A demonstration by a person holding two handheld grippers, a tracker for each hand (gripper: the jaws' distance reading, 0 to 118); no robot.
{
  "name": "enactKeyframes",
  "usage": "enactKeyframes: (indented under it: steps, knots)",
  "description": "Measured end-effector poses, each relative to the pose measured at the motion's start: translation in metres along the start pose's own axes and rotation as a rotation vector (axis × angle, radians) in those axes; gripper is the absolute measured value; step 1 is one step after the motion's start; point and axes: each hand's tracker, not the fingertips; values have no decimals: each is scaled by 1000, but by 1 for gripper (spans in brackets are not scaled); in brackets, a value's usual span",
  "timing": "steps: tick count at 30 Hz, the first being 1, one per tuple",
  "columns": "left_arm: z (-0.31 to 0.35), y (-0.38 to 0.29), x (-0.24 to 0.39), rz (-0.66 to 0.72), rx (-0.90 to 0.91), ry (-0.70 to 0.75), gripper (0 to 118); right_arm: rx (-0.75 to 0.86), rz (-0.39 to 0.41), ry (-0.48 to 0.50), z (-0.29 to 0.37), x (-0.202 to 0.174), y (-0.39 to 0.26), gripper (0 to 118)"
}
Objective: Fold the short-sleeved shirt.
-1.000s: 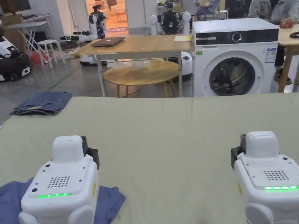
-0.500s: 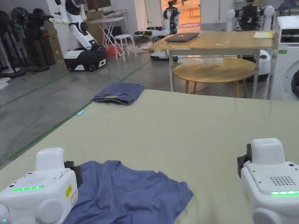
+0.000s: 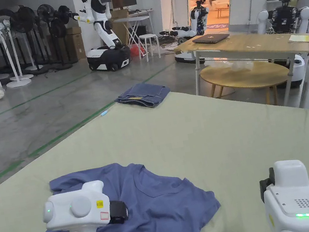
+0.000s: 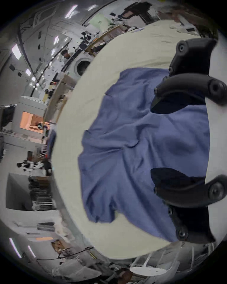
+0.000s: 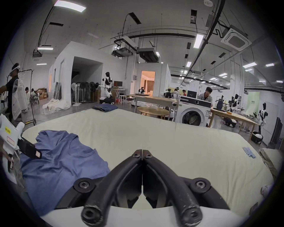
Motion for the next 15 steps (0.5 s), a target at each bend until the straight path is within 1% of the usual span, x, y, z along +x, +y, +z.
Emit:
enactKeyframes:
  steps: [2, 3, 4, 5, 7, 8, 9, 10, 11, 12, 13, 15]
  knots:
    - [-22, -1, 1, -30, -79, -5, 74, -10, 8, -5, 0, 3, -3, 0]
    - [-30, -2, 3, -47, -116, 23, 74, -15, 12, -8, -1, 5, -4, 0]
    - [-42, -3, 8, -73, -158, 90, 74, -21, 14, -12, -2, 8, -6, 0]
    - [-51, -6, 12, -121, -190, 129, 74, -26, 15, -15, -2, 9, -8, 0]
    - [-55, -9, 23, -210, -152, 164, 75, -40, 15, -20, -4, 13, -10, 0]
    - [-55, -10, 27, -229, -138, 186, 72, -44, 15, -21, -4, 14, -11, 0]
    - [-55, -11, 32, -240, -128, 203, 67, -47, 14, -24, -4, 15, -13, 0]
    - [-31, -28, 45, -243, -116, 200, 58, -51, 13, -27, -5, 16, -15, 0]
    - [-25, -33, 49, -240, -108, 191, 46, -54, 14, -29, -5, 18, -16, 0]
    - [-22, -35, 51, -240, -97, 189, 26, -56, 14, -31, -6, 19, -18, 0]
    - [-19, -37, 54, -241, -74, 187, 0, -61, 13, -35, -6, 20, -19, 0]
    - [-36, -31, 46, -268, -49, 225, 0, -72, 7, -39, -8, 24, -22, 0]
